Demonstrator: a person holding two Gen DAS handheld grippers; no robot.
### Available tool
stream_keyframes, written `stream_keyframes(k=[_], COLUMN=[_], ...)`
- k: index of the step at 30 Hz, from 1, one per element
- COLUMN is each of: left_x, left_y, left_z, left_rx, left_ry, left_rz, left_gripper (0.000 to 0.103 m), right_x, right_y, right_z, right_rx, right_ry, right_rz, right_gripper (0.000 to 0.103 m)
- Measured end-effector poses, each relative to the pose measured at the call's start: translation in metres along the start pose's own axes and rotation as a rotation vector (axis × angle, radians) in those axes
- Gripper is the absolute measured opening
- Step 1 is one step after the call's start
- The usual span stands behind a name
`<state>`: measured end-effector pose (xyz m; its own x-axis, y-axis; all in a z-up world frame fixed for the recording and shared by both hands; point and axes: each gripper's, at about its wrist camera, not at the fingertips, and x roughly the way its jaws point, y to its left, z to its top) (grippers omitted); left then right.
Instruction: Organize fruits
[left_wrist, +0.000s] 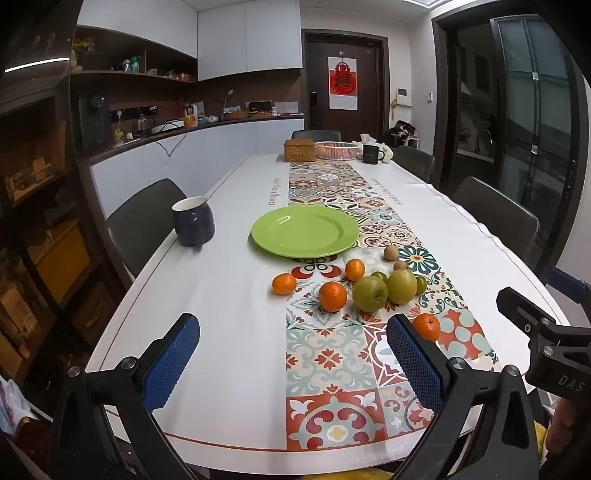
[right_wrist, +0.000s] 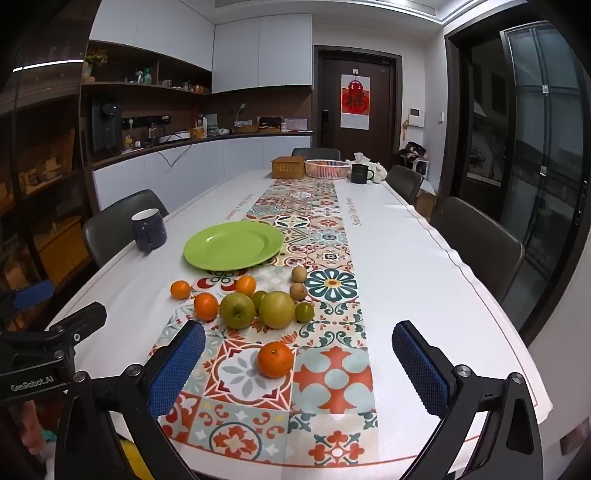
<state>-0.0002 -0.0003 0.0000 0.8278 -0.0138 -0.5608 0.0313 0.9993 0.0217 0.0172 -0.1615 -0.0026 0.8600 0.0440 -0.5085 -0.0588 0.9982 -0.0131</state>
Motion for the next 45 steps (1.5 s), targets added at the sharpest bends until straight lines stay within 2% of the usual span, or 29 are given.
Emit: stream_keyframes(k=[45], left_x=[-0.010], left_y=[0.004], left_z=[0.002], left_rx=[-0.013], left_ry=[-0.029], left_rz=[0.010], left_gripper=[0.103], right_x=[-0.005], right_y=[0.002], right_z=[0.003], right_rx=[-0.004], right_ry=[-0.017], right_rz=[-0.005], right_gripper=[0.102])
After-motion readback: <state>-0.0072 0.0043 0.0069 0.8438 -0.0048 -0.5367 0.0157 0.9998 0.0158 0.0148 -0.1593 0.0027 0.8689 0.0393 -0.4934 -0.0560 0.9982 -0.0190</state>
